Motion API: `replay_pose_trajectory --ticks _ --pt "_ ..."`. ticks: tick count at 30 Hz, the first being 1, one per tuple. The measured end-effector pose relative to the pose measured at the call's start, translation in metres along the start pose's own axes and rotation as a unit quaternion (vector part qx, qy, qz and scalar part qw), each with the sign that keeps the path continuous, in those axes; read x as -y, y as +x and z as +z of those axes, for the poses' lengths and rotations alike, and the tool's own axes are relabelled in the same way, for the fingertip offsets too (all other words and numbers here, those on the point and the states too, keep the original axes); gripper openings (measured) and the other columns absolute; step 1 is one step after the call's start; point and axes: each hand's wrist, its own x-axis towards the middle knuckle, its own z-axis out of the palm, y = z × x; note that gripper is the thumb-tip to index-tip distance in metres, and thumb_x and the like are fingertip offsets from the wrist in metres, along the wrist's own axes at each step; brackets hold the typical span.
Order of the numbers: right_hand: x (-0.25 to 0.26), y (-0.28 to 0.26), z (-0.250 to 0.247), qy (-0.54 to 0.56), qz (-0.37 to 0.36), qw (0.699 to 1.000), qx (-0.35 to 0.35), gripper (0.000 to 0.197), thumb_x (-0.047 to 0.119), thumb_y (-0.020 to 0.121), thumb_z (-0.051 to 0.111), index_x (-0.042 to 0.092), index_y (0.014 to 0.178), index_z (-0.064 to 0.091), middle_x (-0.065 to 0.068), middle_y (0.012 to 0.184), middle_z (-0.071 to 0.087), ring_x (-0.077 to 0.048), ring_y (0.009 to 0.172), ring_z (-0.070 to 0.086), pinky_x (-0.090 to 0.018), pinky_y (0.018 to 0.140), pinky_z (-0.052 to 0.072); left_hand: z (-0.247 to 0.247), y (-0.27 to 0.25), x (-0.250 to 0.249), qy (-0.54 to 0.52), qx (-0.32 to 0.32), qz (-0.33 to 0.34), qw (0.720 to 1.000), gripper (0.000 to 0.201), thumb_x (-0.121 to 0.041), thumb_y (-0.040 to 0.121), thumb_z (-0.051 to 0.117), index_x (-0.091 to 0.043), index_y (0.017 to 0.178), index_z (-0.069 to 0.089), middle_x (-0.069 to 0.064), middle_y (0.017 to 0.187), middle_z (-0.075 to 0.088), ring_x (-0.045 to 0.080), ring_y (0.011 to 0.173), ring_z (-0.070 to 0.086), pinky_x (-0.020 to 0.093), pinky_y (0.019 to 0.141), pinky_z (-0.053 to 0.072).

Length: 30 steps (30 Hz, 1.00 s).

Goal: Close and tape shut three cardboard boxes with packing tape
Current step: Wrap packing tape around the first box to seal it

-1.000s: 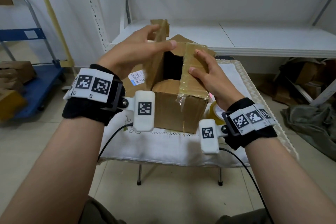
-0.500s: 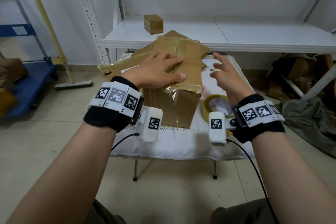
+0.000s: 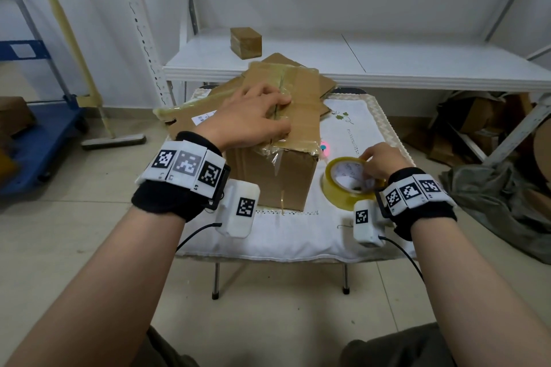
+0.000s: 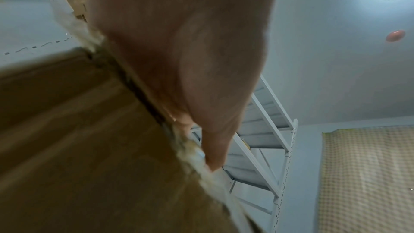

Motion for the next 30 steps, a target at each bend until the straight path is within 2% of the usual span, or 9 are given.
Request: replay_pose_trajectory --ticks 6,10,12,15,19,22,24,26,30 --pt "-0.001 -0.001 -0.008 0.007 -0.025 0.999 -0.023 0.023 -0.008 0.084 0.066 0.012 0.093 0.070 -0.013 0.099 0.060 -0.029 0.088 0.058 -0.028 0.055 0.045 0.000 0.002 0.000 -0.010 -0.019 -0.003 1.000 0.058 -0.049 0.092 0.059 -0.036 0.147 0.043 -0.011 0.152 0.032 0.022 0.142 0.024 0.046 0.116 0.021" --pt "-0.001 -0.001 -0.015 0.065 -0.050 0.996 -0.048 0.025 -0.008 0.082 0.067 0.010 0.099 0.066 -0.010 0.105 0.057 -0.029 0.098 0.059 -0.037 0.077 0.053 0.001 0.002 -0.001 -0.031 -0.048 0.011 0.998 0.057 -0.044 0.088 0.068 -0.031 0.142 0.052 -0.015 0.153 0.034 0.018 0.142 0.028 0.041 0.114 0.024" --pt "-0.001 -0.001 -0.019 0.110 -0.065 0.990 -0.062 0.028 -0.007 0.081 0.069 0.009 0.103 0.063 -0.009 0.097 0.064 -0.029 0.096 0.063 -0.042 0.084 0.056 0.001 0.003 -0.001 -0.055 -0.061 0.028 0.996 0.054 -0.038 0.086 0.072 -0.028 0.137 0.058 -0.017 0.151 0.041 0.011 0.137 0.036 0.030 0.109 0.028" --pt "0.002 -0.003 -0.024 0.191 -0.090 0.973 -0.099 0.029 -0.003 0.080 0.072 0.018 0.097 0.064 -0.002 0.091 0.065 -0.030 0.098 0.066 -0.049 0.091 0.056 0.003 0.003 -0.001 -0.099 -0.076 0.070 0.990 0.044 -0.027 0.084 0.077 -0.027 0.127 0.067 -0.016 0.141 0.054 0.007 0.130 0.047 0.024 0.109 0.034" --pt "0.008 -0.005 -0.029 0.246 -0.134 0.949 -0.146 0.034 -0.004 0.080 0.070 0.027 0.093 0.070 -0.002 0.102 0.069 -0.030 0.107 0.065 -0.051 0.095 0.055 0.005 0.000 -0.002 -0.120 -0.095 0.103 0.983 0.037 -0.022 0.086 0.076 -0.029 0.121 0.070 -0.015 0.125 0.062 0.000 0.111 0.052 -0.002 0.085 0.033" --pt "0.010 -0.006 -0.032 0.264 -0.161 0.936 -0.169 0.040 -0.006 0.078 0.064 0.033 0.079 0.071 -0.002 0.099 0.073 -0.029 0.106 0.067 -0.052 0.093 0.056 0.005 -0.001 -0.001 -0.126 -0.078 0.113 0.982 0.029 -0.019 0.089 0.072 -0.028 0.116 0.072 -0.013 0.118 0.064 -0.001 0.105 0.054 -0.003 0.082 0.036" --pt "0.011 -0.007 -0.032 0.273 -0.168 0.929 -0.184 0.043 -0.006 0.077 0.062 0.036 0.074 0.069 -0.001 0.098 0.073 -0.029 0.105 0.067 -0.053 0.091 0.056 0.006 -0.001 -0.002 -0.115 -0.060 0.120 0.984 0.027 -0.019 0.092 0.068 -0.028 0.117 0.071 -0.010 0.120 0.062 0.003 0.108 0.054 0.004 0.086 0.038" --pt "0.010 -0.007 -0.032 0.283 -0.176 0.922 -0.197 0.041 -0.005 0.077 0.061 0.035 0.077 0.069 -0.002 0.101 0.073 -0.029 0.104 0.066 -0.052 0.090 0.057 0.006 0.000 -0.002 -0.088 -0.041 0.113 0.989 0.029 -0.022 0.094 0.065 -0.030 0.122 0.066 -0.010 0.127 0.056 0.004 0.109 0.050 0.011 0.086 0.037" --pt "0.011 -0.005 -0.034 0.312 -0.224 0.894 -0.229 0.037 -0.003 0.080 0.059 0.027 0.097 0.069 -0.008 0.109 0.070 -0.026 0.106 0.064 -0.048 0.093 0.056 0.002 -0.003 -0.001 -0.069 -0.018 0.098 0.993 0.037 -0.038 0.093 0.064 -0.032 0.129 0.060 -0.012 0.131 0.049 0.000 0.109 0.044 0.004 0.079 0.029"
